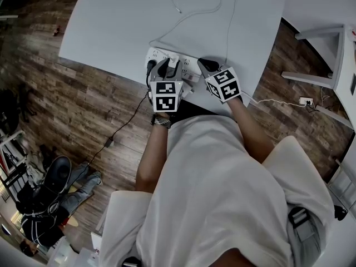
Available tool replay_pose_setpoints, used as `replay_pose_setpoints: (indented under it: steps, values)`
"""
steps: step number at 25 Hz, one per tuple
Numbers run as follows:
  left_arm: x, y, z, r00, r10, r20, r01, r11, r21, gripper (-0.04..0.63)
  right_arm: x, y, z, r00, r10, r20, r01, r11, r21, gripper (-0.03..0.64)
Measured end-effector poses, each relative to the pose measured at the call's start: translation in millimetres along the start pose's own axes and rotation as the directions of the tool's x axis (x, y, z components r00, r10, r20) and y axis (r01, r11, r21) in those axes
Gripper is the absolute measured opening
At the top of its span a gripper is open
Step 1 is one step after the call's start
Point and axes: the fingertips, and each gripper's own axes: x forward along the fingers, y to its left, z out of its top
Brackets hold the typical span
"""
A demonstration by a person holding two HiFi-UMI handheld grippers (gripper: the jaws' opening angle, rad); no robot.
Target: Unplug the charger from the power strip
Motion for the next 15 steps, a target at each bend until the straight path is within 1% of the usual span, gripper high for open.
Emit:
replay_pose_setpoints:
  steps: [4,9,15]
  values:
    - [0.4,-3.4,1.0,1.0,0.008,-0.003,-0.008,0.999,0.034,0.14,-1.7,-0.7,-0.9,1.0,-0.001,0.0,0.001,1.0,-0.001,0.002]
    - [2.2,-6.4,0.6,1.0,0.026,-0.017,-0.024,0.994,0.104,0.14,-1.3,-1.5,-1.3,1.0,-0.001,-0.001,0.001,1.0,-0.003,0.002]
    - [2.6,-5.8,0.9,0.999,0.035,-0.024,-0.032,0.991,0.128,0.14,0.3,-0.9,-0.2,1.0,-0.004,-0.003,0.004,1.0,-0.004,0.002]
